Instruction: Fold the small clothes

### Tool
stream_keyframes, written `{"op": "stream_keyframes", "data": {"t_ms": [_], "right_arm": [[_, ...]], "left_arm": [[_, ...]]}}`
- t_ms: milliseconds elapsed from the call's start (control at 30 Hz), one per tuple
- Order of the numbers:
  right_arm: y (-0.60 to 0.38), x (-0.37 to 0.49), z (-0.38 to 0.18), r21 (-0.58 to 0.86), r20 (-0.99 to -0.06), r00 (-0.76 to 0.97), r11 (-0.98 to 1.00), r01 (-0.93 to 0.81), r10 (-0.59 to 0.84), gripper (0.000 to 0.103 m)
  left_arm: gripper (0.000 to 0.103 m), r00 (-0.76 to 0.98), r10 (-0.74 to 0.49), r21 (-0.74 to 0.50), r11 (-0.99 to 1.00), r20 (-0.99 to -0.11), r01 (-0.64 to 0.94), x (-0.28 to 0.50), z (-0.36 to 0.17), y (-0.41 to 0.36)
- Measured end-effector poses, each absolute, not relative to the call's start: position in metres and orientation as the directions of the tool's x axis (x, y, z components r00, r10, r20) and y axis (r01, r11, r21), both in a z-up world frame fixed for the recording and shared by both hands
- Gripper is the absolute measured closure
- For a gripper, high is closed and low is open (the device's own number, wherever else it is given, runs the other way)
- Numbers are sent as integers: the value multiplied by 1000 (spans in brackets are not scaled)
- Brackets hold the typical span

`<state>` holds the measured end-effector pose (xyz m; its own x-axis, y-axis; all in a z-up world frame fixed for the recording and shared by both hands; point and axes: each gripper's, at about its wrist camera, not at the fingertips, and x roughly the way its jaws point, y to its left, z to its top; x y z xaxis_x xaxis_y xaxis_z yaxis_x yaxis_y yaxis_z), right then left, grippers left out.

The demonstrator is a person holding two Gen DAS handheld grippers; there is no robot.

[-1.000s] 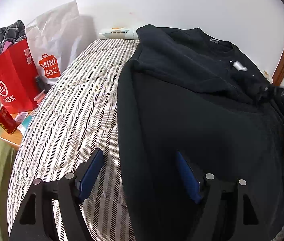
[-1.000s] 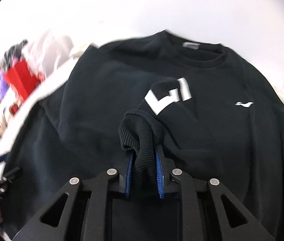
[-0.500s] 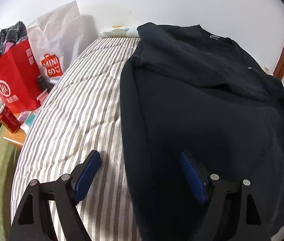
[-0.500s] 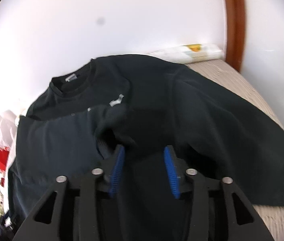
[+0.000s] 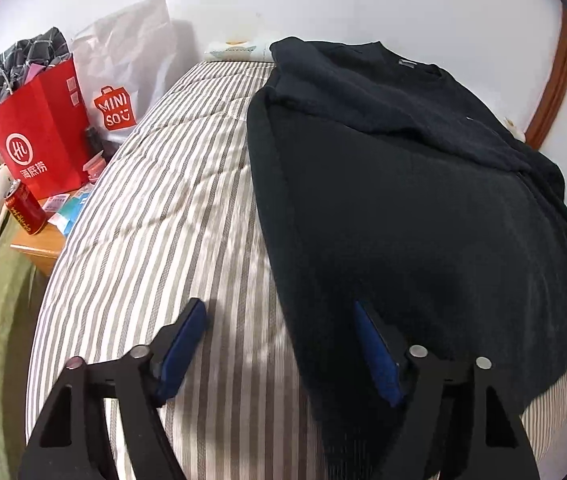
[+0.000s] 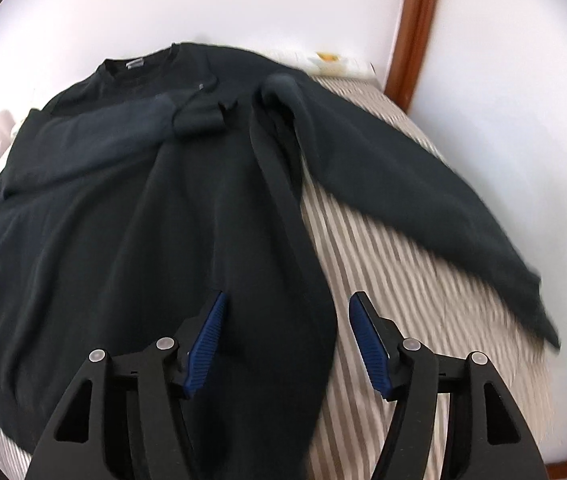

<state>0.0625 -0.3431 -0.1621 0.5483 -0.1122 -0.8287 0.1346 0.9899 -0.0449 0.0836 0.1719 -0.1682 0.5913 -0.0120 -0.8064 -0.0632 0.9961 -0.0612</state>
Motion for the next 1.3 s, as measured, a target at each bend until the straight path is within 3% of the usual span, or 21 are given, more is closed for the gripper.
{"op": "stream_keyframes", "data": {"t_ms": [233, 300, 333, 367, 400, 467, 567, 1000, 1100, 1233, 1300], "right_arm": [[-348, 18, -174, 44, -817, 575, 992, 116, -31, 42], [-351, 11, -177, 79, -809, 587, 991, 112, -2, 52], [-350, 10, -177, 95, -806, 592, 990, 105, 15, 62], [-348, 9, -176, 110, -798, 602, 990, 90, 34, 78], [-344, 10, -176, 125, -796, 602, 990, 69, 59, 86], [-342, 9, -174, 136, -793, 606, 989, 65, 69, 93], [-341, 6, -168, 155, -782, 619, 985, 72, 78, 96], [-338, -1, -158, 133, -801, 593, 990, 48, 79, 94], [-337, 10, -155, 68, -816, 578, 996, 56, 23, 84], [-337, 27, -129, -17, -774, 630, 996, 85, -67, 54], [-332, 42, -117, -21, -753, 654, 996, 84, -71, 52]], "left_arm": [[59, 612, -48, -94, 995, -790, -43, 57, -169, 162], [70, 625, -46, -89, 995, -779, -38, 54, -170, 157], [74, 628, -46, -88, 995, -777, -36, 54, -170, 156], [86, 631, -52, -91, 995, -774, -29, 54, -170, 154], [92, 634, -59, -97, 995, -771, -25, 54, -170, 152], [94, 638, -55, -106, 994, -768, -41, 53, -169, 153], [95, 645, -66, -132, 990, -762, -54, 47, -167, 159], [96, 628, -109, -190, 980, -770, -63, 15, -169, 175], [92, 610, -122, -209, 975, -783, -72, 21, -169, 176], [85, 598, -107, -196, 977, -794, -86, 33, -167, 177], [82, 592, -102, -196, 976, -799, -96, 45, -165, 178]]}}
